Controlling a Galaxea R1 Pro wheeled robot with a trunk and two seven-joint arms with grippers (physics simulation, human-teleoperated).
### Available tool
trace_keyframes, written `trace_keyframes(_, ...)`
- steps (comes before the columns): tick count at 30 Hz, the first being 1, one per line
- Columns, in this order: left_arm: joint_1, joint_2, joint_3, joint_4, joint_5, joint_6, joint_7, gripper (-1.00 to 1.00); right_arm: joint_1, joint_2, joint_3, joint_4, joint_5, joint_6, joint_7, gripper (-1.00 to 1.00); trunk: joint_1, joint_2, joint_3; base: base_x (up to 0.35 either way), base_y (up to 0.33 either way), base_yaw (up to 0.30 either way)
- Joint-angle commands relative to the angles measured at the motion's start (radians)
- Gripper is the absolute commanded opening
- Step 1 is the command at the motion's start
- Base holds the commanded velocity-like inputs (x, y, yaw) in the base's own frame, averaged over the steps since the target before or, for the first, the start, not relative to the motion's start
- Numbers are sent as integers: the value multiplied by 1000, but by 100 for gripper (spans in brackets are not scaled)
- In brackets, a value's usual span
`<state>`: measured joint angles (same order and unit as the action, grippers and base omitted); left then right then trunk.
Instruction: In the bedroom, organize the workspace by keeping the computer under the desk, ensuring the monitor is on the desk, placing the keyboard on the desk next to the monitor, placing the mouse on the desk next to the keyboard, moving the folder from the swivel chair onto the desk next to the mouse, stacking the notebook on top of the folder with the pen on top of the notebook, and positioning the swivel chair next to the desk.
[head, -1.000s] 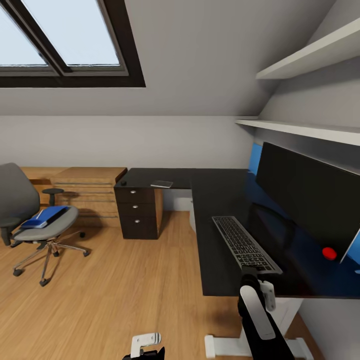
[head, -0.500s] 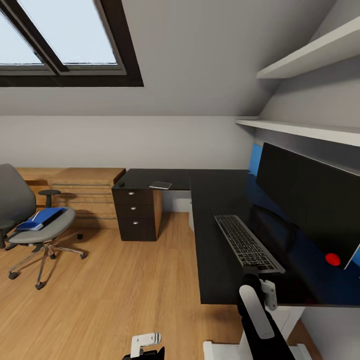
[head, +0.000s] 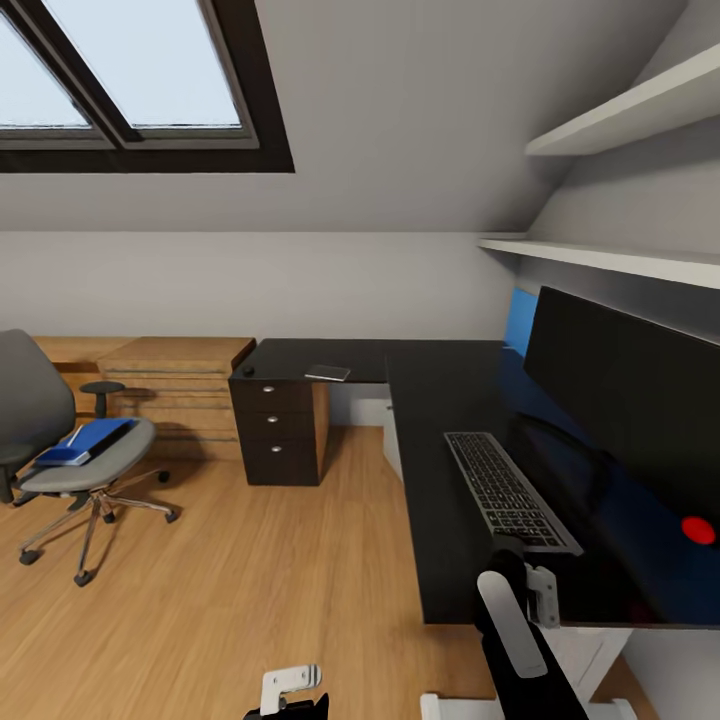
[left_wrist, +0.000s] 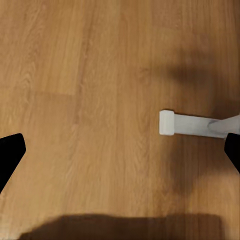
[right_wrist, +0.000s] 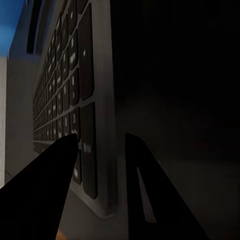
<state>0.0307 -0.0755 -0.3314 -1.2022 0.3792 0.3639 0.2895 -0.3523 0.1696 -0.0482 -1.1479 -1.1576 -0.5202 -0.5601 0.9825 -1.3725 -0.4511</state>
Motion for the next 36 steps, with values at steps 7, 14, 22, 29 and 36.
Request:
trace_keyframes(7, 0, 0, -3, -1, 10, 3, 10, 100, -1, 1, -1, 0, -7, -3, 0, -100, 0, -1, -1, 245, 48, 0)
trace_keyframes(14, 0, 0, -7, 0, 10, 3, 11, 100, -10, -1, -1, 2, -8, -2, 0, -100, 0, -1, -1, 298, -29, 0)
trace_keyframes(22, 0, 0, -6, 1, 11, 4, 11, 100, -14, -1, -1, 6, -9, -3, 0, -100, 0, -1, -1, 79, -14, 0)
trace_keyframes(29, 0, 0, -7, 1, 10, 4, 11, 100, -14, -1, -1, 8, -11, -4, 0, -100, 0, -1, -1, 47, -33, 0)
trace_keyframes(36, 0, -1, -6, 1, 9, 4, 11, 100, -14, -2, -2, 8, -8, -7, 0, -100, 0, -1, -1, 92, -86, 0)
